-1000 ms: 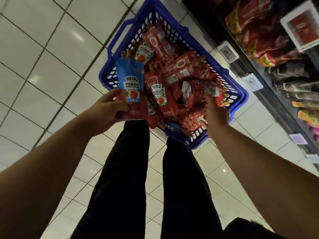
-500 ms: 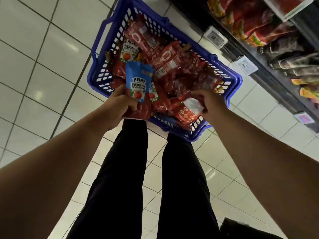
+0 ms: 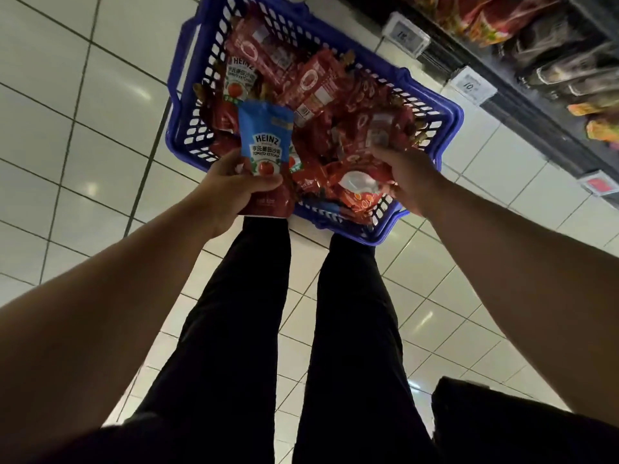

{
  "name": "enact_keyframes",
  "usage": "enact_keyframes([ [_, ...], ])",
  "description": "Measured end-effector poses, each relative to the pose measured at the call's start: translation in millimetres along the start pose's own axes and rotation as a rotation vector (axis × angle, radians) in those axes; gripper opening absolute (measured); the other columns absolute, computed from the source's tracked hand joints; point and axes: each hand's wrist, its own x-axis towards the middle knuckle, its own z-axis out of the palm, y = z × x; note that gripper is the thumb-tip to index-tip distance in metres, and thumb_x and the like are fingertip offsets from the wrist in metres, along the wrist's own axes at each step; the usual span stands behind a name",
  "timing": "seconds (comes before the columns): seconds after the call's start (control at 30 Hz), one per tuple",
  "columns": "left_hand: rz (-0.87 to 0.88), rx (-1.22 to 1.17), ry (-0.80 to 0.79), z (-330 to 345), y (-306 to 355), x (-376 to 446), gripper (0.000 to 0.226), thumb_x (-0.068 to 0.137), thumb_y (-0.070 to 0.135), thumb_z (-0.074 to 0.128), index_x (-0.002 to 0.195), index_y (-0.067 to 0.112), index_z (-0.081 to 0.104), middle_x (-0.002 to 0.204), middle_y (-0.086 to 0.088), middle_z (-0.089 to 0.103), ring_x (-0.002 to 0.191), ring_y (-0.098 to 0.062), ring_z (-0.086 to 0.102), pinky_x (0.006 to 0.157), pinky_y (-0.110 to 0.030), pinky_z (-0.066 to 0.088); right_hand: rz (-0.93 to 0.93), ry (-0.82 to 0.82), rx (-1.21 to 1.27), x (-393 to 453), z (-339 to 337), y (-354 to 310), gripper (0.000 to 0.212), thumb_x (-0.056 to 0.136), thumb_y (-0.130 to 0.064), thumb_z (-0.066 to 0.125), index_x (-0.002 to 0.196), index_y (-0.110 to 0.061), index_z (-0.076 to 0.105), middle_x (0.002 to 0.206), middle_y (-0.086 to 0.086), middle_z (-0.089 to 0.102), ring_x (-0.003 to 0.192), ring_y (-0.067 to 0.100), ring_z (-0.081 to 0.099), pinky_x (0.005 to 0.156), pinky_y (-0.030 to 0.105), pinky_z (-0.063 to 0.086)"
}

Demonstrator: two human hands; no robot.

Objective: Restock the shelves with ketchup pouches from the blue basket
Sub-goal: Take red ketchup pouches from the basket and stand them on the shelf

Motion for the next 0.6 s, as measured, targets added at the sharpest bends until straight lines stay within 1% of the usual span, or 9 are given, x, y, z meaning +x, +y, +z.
enact_keyframes([
  [0.07,0.010,0.008,0.020,0.6,2.7,2.0,0.047,0.074,0.001,0.081,0.115,0.017,0.063,0.111,-0.007,0.075,0.102,-0.024,0.073,0.094,-0.047,0.058,0.045,-0.048,-0.138,5.9,12.7,-6.2,0.043,0.091,-0.045,0.066,0.124,-0.017,0.061,0.104,0.004,0.074,0.090,0.019,0.073,0.063,0.028,0.055],
  [0.1,0.019,0.002,0.033,0.9,4.1,3.9,0.046,0.074,0.002,0.081,0.114,0.017,0.063,0.109,-0.006,0.076,0.100,-0.023,0.074,0.093,-0.047,0.058,0.027,-0.072,-0.351,7.4,17.1,-5.6,0.039,0.094,-0.043,0.061,0.119,-0.013,0.063,0.104,0.010,0.073,0.091,0.024,0.072,0.066,0.031,0.055],
  [0.17,0.041,-0.011,0.063,0.4,5.8,9.8,0.048,0.075,0.003,0.082,0.117,0.014,0.062,0.108,-0.006,0.076,0.100,-0.024,0.074,0.093,-0.047,0.058,-0.126,-0.033,-0.938,7.4,22.8,5.1,0.025,0.096,-0.028,0.055,0.102,-0.006,0.066,0.096,0.015,0.069,0.089,0.029,0.067,0.071,0.031,0.052],
  [0.2,0.057,-0.020,0.071,-0.6,6.0,12.6,0.047,0.075,0.002,0.082,0.117,0.013,0.062,0.107,-0.006,0.076,0.100,-0.024,0.074,0.093,-0.048,0.058,-0.189,-0.003,-1.105,4.7,26.3,15.3,0.021,0.094,-0.024,0.055,0.092,-0.005,0.065,0.089,0.012,0.066,0.083,0.028,0.063,0.067,0.028,0.047],
  [0.23,0.072,-0.028,0.069,-1.8,5.6,14.7,0.047,0.075,0.002,0.081,0.116,0.013,0.062,0.107,-0.006,0.076,0.101,-0.025,0.074,0.093,-0.050,0.058,-0.206,-0.040,-1.220,0.0,30.6,26.3,0.019,0.092,-0.021,0.056,0.090,-0.005,0.066,0.087,0.010,0.065,0.080,0.027,0.061,0.063,0.025,0.043],
  [0.3,0.088,-0.029,0.035,-4.2,3.8,17.6,0.053,0.074,0.002,0.080,0.122,0.011,0.059,0.114,-0.010,0.074,0.107,-0.029,0.072,0.095,-0.051,0.056,-0.250,-0.190,-1.368,-6.2,41.2,55.6,0.024,0.088,-0.015,0.061,0.107,-0.003,0.071,0.104,0.015,0.068,0.094,0.032,0.062,0.070,0.025,0.042],
  [0.37,0.089,-0.006,0.005,-7.2,0.5,19.3,0.061,0.073,0.003,0.078,0.130,0.006,0.056,0.121,-0.013,0.071,0.110,-0.030,0.070,0.096,-0.050,0.056,-0.302,-0.271,-1.404,-10.6,52.5,81.6,0.039,0.086,-0.012,0.066,0.125,-0.010,0.065,0.121,0.017,0.063,0.110,0.036,0.059,0.080,0.031,0.046],
  [0.5,0.056,0.050,-0.010,-14.8,-10.2,27.2,0.060,0.078,0.000,0.077,0.133,0.007,0.054,0.124,-0.013,0.070,0.112,-0.028,0.069,0.098,-0.051,0.055,-0.483,-0.091,-1.544,4.6,69.8,98.5,0.046,0.086,-0.022,0.072,0.128,-0.014,0.055,0.118,0.016,0.064,0.108,0.040,0.060,0.084,0.045,0.054],
  [0.6,0.035,0.084,-0.008,-17.8,-16.8,30.7,0.053,0.077,0.000,0.079,0.124,0.015,0.058,0.118,-0.005,0.072,0.108,-0.023,0.071,0.096,-0.049,0.056,-0.560,-0.108,-1.620,21.4,72.5,94.4,0.035,0.087,-0.025,0.072,0.119,-0.013,0.062,0.104,0.015,0.070,0.098,0.039,0.067,0.080,0.046,0.056],
])
